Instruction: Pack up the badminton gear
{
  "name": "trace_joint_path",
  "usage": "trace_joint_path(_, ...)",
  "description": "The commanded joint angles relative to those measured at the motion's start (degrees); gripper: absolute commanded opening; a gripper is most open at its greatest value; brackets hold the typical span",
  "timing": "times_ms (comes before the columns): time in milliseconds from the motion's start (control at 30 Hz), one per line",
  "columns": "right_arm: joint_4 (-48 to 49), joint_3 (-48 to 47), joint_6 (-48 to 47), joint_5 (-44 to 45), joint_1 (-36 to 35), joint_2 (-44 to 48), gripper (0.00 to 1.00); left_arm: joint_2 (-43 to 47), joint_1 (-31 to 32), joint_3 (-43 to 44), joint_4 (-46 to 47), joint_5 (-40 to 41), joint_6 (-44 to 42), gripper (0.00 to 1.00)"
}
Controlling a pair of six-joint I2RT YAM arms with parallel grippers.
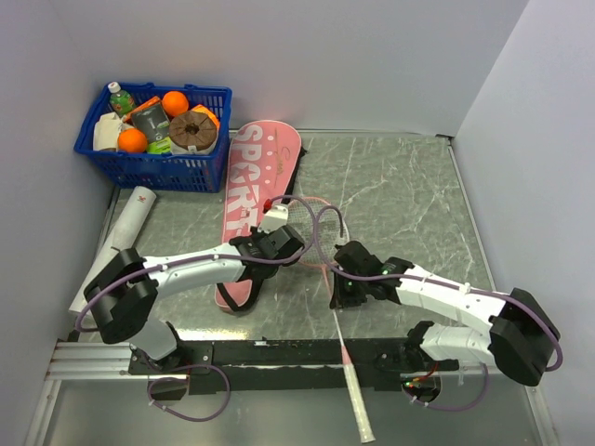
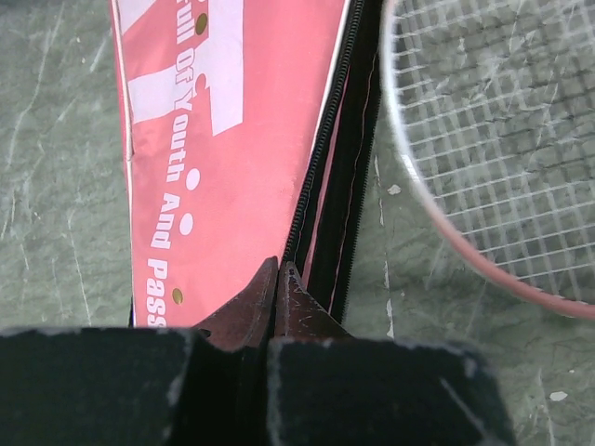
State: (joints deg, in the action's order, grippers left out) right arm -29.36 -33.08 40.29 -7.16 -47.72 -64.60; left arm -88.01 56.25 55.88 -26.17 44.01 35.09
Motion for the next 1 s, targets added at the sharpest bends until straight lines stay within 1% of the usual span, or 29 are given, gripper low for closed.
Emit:
trace_joint_path(0, 0.98, -5.32, -1.00, 0.13, -1.49, -1.84, 0.00, 2.84, -0.79, -0.59, 2.97, -1.56, -0.64, 0.01)
trace_joint_path(167, 2.56, -7.96, -1.62, -0.14, -2.20, -6.32, 0.00, 4.86, -0.88, -1.30, 3.85, -3.67, -0.38, 0.01)
trace_joint_path(467, 5.19, -15.69, -3.99, 1.27, -2.29, -15.29, 0.00, 9.16, -0.88, -3.49, 4.64, -7.62, 0.86, 0.01)
trace_joint_path(633, 6.42, -21.75, -6.28, 2.50, -2.11, -21.09, 0.00, 10.75, -0.88, -4.37, 4.64, -8.68, 1.12, 0.01)
trace_joint_path(967, 14.51, -35.19, -11.38, 3.21, 1.75, -36.20, 0.00, 12.69, -0.88, -5.34, 5.34, -11.92, 1.73, 0.01)
